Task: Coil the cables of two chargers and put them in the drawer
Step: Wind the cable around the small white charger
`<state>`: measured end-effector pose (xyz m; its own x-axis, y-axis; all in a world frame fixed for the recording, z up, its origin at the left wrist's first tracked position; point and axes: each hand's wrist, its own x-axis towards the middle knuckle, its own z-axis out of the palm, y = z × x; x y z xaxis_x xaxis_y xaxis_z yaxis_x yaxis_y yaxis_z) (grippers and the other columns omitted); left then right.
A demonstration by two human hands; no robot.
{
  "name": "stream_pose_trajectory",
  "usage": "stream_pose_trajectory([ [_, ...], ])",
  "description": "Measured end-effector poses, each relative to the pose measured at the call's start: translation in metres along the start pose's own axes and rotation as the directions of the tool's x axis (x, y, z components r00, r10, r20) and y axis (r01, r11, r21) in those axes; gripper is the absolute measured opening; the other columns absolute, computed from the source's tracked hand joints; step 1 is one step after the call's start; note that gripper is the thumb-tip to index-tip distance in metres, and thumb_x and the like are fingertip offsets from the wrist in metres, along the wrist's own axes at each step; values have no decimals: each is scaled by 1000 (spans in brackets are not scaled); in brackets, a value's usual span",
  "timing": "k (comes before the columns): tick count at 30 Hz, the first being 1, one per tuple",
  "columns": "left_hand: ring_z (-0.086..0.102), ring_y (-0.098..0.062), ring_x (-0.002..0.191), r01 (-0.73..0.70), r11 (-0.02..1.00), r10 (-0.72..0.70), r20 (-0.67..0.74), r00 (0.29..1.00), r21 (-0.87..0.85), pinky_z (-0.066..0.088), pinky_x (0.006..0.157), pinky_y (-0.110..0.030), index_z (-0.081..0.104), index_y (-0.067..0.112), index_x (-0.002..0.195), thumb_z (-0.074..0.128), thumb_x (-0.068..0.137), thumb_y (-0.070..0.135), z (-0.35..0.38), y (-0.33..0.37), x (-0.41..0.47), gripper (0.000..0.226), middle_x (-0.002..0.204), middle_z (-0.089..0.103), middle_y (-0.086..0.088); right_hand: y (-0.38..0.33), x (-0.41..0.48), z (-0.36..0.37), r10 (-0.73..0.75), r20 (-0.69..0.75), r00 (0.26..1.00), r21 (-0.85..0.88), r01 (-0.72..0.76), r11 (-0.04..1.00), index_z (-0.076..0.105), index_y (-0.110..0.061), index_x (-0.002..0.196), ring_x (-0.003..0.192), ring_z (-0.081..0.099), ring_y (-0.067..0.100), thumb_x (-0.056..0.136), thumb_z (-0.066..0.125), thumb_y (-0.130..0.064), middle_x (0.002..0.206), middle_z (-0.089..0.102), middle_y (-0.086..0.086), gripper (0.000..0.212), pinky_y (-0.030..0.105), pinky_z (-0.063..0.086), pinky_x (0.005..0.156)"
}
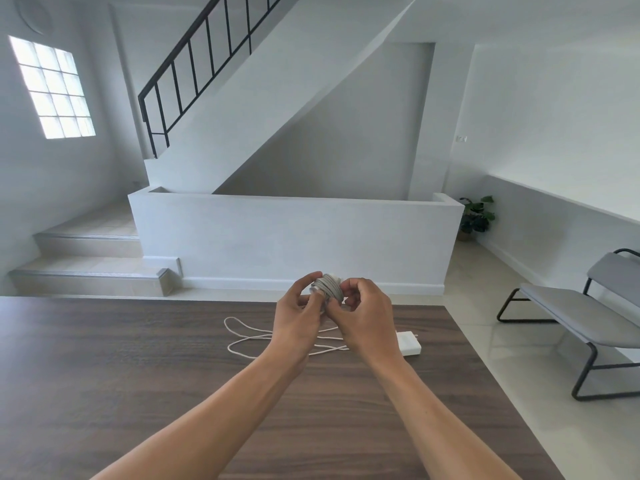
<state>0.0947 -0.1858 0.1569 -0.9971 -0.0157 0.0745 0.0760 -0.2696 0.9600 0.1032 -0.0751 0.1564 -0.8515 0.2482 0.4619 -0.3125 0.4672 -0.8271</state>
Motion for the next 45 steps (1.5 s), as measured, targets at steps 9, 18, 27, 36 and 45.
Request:
stream_pose_trajectory([
  [9,69,-23,82,34,991,-35,-8,999,-128,55,93,-43,67,21,106,53,94,1,2,5,3,27,92,70,-18,1,-6,6,-19,-61,998,68,23,997,58,-24,96,80,56,6,78,78,-29,93,61,-7,27,14,45,68],
  [18,71,-24,87,43,990,-40,28,999,-137,56,89,-40,65,17,113,55,95,5,4,7,5,24,98,73,-18,5,-3,4,-20,-79,997,68,26,997,56,-28,87,76,56,11,77,78,-26,87,61,-6,24,15,46,65],
  [27,70,-25,88,71,991,-66,42,997,-115,57,89,-39,64,13,117,54,95,3,-2,4,7,26,99,71,-20,10,0,4,-68,-14,998,-33,68,997,56,-20,80,66,47,8,77,74,-22,77,55,-8,19,18,37,61],
  [36,68,-27,88,61,972,-61,5,998,-225,58,84,-37,64,14,115,53,94,1,-3,6,10,26,93,69,-17,8,-7,13,-133,-94,987,19,135,991,58,-23,102,81,53,5,83,72,-30,96,54,-9,25,8,41,71],
  [45,68,-27,81,82,987,-73,68,995,-136,53,89,-43,61,27,121,56,96,10,-13,0,6,30,86,73,-8,16,-14,8,6,-53,999,188,4,982,45,-29,123,96,52,5,90,63,-33,117,47,-13,38,15,44,78],
])
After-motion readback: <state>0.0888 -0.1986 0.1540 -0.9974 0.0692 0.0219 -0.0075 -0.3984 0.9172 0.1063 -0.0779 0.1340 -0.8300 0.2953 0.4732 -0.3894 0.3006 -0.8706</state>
